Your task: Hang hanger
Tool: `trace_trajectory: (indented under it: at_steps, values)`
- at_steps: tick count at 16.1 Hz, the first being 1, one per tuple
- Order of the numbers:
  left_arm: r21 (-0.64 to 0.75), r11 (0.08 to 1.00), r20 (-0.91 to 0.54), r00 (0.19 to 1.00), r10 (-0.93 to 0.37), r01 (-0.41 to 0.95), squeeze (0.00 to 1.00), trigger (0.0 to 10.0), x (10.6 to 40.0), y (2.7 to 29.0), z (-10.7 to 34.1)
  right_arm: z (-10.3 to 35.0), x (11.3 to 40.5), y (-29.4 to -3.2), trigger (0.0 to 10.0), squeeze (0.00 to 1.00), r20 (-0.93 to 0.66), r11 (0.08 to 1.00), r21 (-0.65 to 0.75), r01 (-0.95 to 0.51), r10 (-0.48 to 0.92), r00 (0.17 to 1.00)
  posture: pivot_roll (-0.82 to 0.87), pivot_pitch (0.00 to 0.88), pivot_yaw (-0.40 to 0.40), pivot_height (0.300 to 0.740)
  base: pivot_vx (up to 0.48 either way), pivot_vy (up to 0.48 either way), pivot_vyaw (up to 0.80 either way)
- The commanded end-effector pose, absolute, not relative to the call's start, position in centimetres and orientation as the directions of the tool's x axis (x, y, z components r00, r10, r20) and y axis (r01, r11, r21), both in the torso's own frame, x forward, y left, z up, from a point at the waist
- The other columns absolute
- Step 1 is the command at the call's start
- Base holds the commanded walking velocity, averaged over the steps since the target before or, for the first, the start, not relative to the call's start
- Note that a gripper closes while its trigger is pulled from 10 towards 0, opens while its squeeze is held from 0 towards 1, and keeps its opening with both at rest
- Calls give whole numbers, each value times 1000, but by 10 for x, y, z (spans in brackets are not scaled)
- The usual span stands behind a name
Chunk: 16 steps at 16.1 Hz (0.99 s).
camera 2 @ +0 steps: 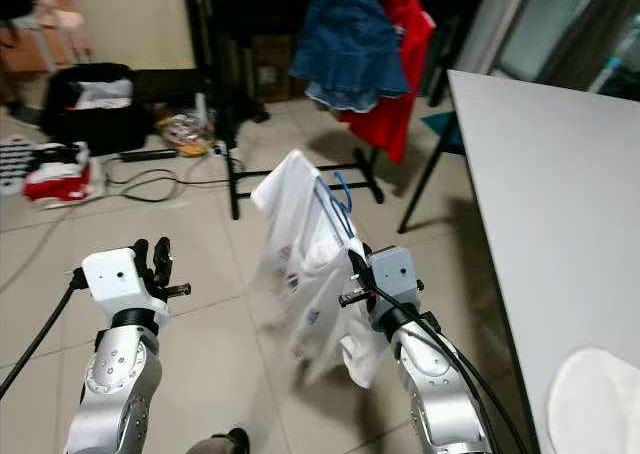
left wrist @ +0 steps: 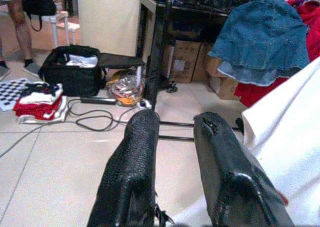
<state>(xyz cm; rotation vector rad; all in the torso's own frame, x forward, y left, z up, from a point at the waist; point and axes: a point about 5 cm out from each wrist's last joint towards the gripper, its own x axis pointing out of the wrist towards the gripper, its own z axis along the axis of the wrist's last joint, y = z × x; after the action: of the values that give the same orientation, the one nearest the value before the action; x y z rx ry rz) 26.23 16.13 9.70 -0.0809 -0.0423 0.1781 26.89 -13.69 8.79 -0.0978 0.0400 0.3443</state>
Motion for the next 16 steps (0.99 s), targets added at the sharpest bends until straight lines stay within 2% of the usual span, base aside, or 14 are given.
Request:
trace_trajectory:
  at_steps: [1, 11, 16]
  values:
    - [-90, 979, 29, 982, 187, -184, 0, 10000, 260, 157, 94, 97, 274, -140, 10000, 0, -29, 935, -102, -341, 340, 940, 126, 105, -81, 740, 0, 0, 0]
    - [-87, 986, 61, 987, 149, -143, 0, 10000, 266, 146, 97, 88, 271, -132, 10000, 0, -66, 900, -128, -417, 412, 909, 125, 84, -70, 740, 0, 0, 0]
    - [-85, 989, 63, 990, 126, -120, 0, 10000, 272, 146, 97, 84, 275, -130, 10000, 0, -89, 904, -157, -398, 388, 917, 119, 70, -56, 740, 0, 0, 741]
